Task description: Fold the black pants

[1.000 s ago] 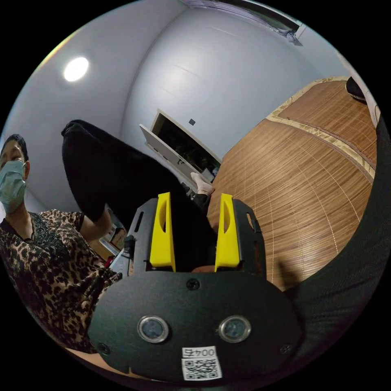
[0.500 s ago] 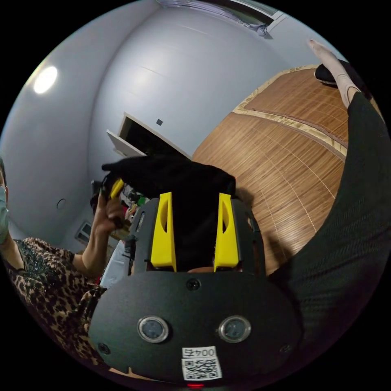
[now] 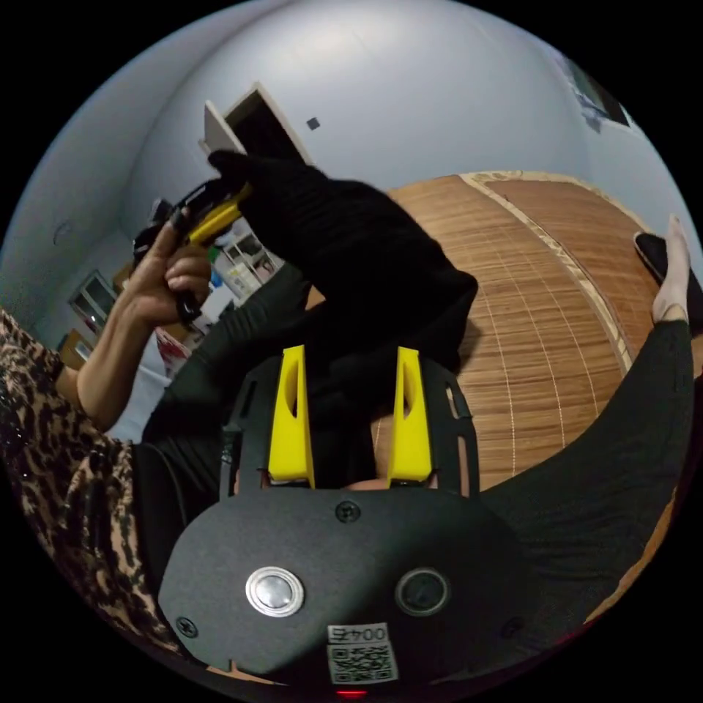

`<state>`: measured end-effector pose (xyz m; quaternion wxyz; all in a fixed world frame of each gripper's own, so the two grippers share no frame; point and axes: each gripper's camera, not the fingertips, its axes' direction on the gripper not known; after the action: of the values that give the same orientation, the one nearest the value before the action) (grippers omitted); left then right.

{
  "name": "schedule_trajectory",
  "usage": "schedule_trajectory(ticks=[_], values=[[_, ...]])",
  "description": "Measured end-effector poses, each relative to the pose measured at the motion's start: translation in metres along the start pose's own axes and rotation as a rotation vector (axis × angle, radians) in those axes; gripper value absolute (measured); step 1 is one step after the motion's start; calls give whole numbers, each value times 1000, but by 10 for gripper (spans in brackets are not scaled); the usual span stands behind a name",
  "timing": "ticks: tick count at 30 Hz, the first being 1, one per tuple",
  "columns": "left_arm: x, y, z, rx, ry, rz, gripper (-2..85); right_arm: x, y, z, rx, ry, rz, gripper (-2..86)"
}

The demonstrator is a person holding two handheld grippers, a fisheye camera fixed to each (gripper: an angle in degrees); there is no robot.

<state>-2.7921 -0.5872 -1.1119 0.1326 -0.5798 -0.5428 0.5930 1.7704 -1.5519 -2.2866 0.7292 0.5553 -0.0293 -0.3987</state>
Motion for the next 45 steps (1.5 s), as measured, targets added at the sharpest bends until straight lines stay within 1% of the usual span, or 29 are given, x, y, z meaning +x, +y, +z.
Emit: schedule_trajectory(ticks=[3, 6, 8, 10, 12, 13, 14, 17, 19, 20, 22, 23, 25, 26, 28, 29, 31, 32, 34, 36, 40, 43, 45], values=[[2, 2, -3, 4, 12, -7, 6, -31, -9, 9, -45, 102, -89, 178], [6, 2, -8, 1, 18, -10, 7, -54, -24, 19, -59, 104, -145, 180], [8, 1, -13, 1, 19, -17, 7, -70, -33, 34, -113, 121, -202, 184], [12, -1, -21, 1, 15, -22, 7, -88, -37, 58, -206, 203, -271, 197], [14, -2, -28, 4, 13, -22, 7, -94, -34, 71, -282, 279, -279, 197], [14, -2, -34, 6, 14, -23, 7, -95, -29, 72, -303, 334, -289, 185], [14, -2, -37, 7, 14, -24, 7, -96, -26, 69, -295, 346, -298, 178], [12, -1, -55, 29, 6, -41, 7, -90, -23, 39, -243, 343, -250, 111], [8, 0, -70, 52, 0, -73, 7, -76, -25, 9, -211, 223, -160, 64], [7, 0, -74, 57, -2, -81, 7, -72, -24, 1, -195, 198, -124, 61], [8, 1, -92, 71, -15, -85, 7, -57, -19, -37, -107, 131, 10, 54], [9, 1, -97, 74, -19, -79, 7, -54, -18, -47, -83, 125, 34, 52], [17, 2, -119, 82, -52, -33, 8, -49, -16, -96, 30, 158, 92, 51], [20, 2, -125, 87, -61, -17, 8, -48, -16, -111, 61, 171, 100, 51], [36, 4, -153, 134, -76, 49, 10, -44, -19, -174, 195, 194, 128, 49], [41, 5, -162, 155, -74, 66, 10, -43, -20, -191, 233, 191, 133, 48], [72, 6, -202, 254, -50, 151, 11, -47, -25, -263, 388, 157, 124, 44], [81, 6, -212, 277, -39, 171, 11, -50, -26, -281, 426, 144, 117, 43], [127, 7, -259, 373, 12, 267, 12, -66, -29, -349, 569, 29, 51, 39], [165, 9, -295, 439, 72, 364, 12, -87, -30, -393, 657, -29, -27, 37], [239, 20, -371, 603, 171, 543, 14, -145, -26, -484, 821, -80, -237, 34], [274, 24, -412, 705, 251, 622, 17, -178, -21, -534, 921, -130, -367, 33], [290, 20, -430, 748, 273, 660, 21, -195, -22, -557, 962, -152, -435, 31]])
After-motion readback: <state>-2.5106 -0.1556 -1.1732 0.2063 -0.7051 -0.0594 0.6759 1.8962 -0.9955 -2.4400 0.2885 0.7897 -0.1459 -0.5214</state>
